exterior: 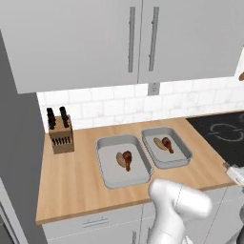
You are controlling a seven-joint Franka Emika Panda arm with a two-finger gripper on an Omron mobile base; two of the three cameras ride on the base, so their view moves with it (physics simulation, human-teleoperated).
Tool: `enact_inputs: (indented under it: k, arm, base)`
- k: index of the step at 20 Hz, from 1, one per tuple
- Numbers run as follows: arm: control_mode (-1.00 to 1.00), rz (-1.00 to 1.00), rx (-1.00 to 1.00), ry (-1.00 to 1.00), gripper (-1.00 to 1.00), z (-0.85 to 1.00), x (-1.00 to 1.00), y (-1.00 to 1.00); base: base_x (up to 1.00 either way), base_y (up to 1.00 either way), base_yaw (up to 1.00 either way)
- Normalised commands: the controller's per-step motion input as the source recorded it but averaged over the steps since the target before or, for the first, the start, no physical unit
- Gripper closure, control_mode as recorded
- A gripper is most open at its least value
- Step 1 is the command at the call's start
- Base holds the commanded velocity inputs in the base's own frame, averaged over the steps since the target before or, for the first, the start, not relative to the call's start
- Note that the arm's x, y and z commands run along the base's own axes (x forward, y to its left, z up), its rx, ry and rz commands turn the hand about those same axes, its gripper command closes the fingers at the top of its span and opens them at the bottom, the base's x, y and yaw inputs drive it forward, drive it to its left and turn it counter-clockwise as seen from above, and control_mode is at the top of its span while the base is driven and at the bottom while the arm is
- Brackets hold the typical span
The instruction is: Place one sweet potato and one chicken drumstick in each tupperware on the nearby counter, to pack two identical lunches.
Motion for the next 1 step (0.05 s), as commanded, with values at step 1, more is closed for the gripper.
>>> enact_inputs:
  k: [1]
  arm:
    - [-1.00,0.00,0.33,-0.17,-1.00,0.11,-0.66,-0.62]
  base:
    - [0.00,0.00,0.00]
